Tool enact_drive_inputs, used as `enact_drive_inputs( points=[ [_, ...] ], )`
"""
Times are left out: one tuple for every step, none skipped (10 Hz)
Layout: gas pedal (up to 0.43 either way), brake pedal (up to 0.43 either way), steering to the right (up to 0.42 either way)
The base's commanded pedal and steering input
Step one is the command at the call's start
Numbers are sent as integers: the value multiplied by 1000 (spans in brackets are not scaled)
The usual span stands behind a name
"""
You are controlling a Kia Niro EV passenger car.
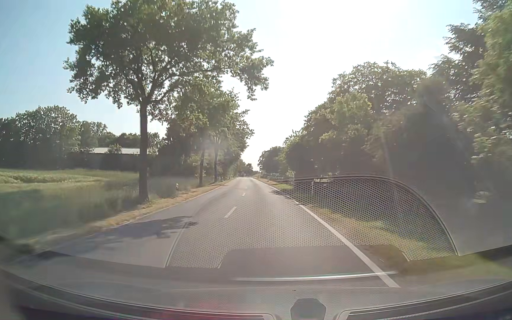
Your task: Follow the waypoints while adhering to traffic rules and regulations
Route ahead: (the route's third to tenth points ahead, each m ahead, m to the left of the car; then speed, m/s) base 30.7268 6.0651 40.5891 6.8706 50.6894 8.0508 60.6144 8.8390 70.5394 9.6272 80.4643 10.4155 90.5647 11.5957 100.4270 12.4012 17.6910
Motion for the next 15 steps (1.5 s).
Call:
enact_drive_inputs(
  points=[
    [240,6,-18],
    [260,6,-17],
    [280,6,-14],
    [311,6,-12],
    [311,6,-11],
    [311,6,-11],
    [311,6,-11],
    [311,6,-11],
    [311,6,-14],
    [331,6,-19],
    [331,6,-21],
    [331,6,-20],
    [331,6,-12],
    [331,6,-7],
    [331,6,-2]
  ],
)
